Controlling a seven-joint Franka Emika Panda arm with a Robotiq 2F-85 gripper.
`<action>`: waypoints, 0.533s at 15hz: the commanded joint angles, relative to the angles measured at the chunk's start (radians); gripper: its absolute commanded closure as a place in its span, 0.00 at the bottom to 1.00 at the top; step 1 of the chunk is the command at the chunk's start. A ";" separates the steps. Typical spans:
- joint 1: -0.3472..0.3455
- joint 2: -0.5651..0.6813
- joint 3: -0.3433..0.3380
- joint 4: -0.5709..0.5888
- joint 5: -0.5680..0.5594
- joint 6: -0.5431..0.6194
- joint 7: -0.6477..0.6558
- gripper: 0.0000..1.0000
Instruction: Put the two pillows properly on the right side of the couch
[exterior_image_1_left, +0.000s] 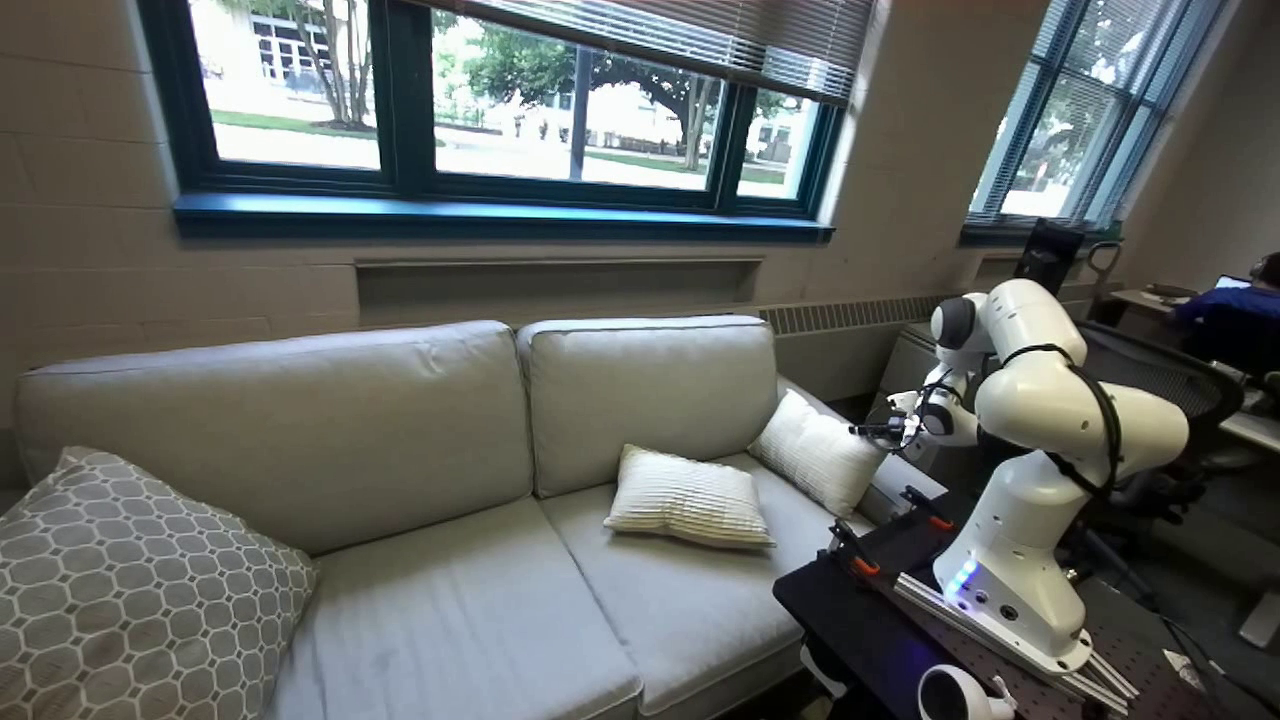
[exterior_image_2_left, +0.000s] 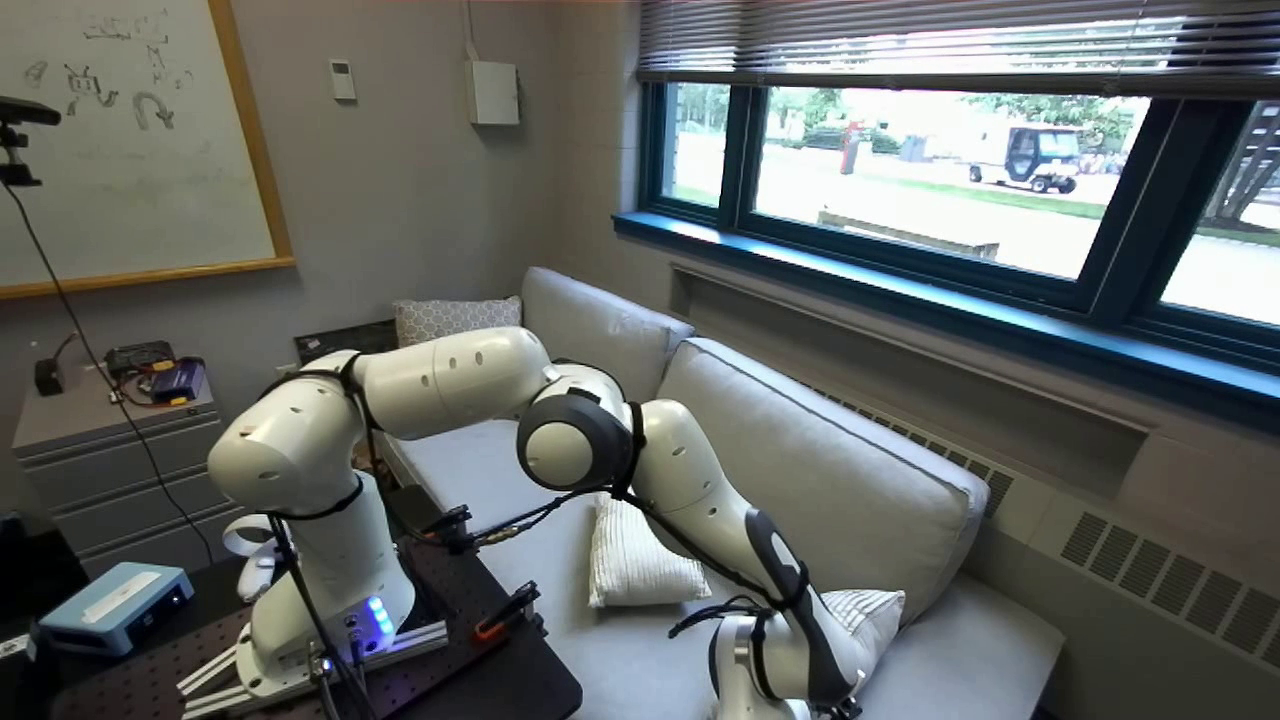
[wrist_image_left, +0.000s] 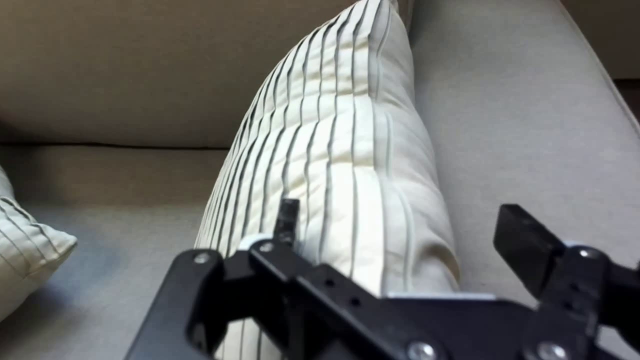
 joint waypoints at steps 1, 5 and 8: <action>-0.005 -0.073 0.020 -0.034 0.056 0.053 -0.119 0.00; 0.015 -0.171 0.031 -0.081 0.114 0.086 -0.280 0.00; 0.056 -0.259 0.037 -0.139 0.087 0.054 -0.389 0.00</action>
